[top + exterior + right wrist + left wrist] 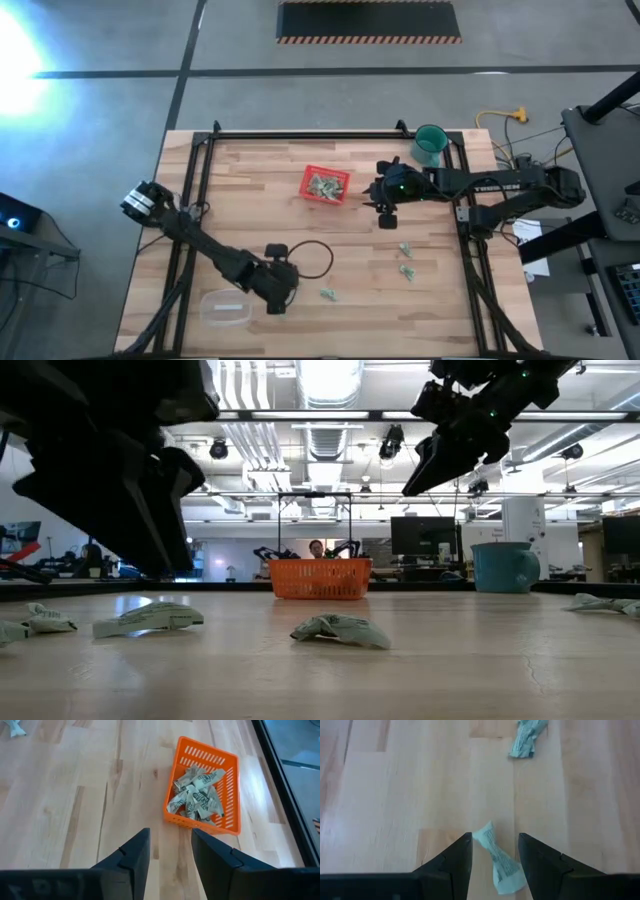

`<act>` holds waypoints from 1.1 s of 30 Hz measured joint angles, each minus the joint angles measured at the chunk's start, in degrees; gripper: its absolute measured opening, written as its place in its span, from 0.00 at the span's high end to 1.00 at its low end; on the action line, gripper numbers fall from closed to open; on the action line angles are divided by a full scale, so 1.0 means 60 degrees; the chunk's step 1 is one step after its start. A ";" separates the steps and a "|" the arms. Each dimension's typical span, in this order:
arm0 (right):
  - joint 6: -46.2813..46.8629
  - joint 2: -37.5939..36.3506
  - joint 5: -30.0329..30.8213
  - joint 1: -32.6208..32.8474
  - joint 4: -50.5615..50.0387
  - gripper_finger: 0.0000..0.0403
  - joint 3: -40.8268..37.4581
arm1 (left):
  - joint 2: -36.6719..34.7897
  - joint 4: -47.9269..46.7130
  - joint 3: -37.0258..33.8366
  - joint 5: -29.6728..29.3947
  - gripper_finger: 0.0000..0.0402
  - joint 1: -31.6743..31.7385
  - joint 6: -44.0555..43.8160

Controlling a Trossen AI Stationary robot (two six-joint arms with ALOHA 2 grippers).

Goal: Pick and place items into bin
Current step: Put the stevia packet into the orange bin

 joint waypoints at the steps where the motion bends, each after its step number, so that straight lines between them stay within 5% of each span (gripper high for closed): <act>1: -0.0003 0.0002 0.0001 0.0000 -0.0003 0.67 -0.0004 | 0.0080 -0.0071 0.0067 -0.0002 0.64 0.0010 -0.0058; 27: 0.0068 0.0002 0.0001 0.0000 0.0001 0.69 -0.0011 | 0.0712 -0.0073 -0.0066 0.0642 0.64 0.0171 -0.0972; 33: 0.0067 0.0002 -0.0002 0.0000 0.0000 0.69 -0.0011 | 0.0712 -0.0056 -0.0066 0.0702 0.73 0.0184 -0.0887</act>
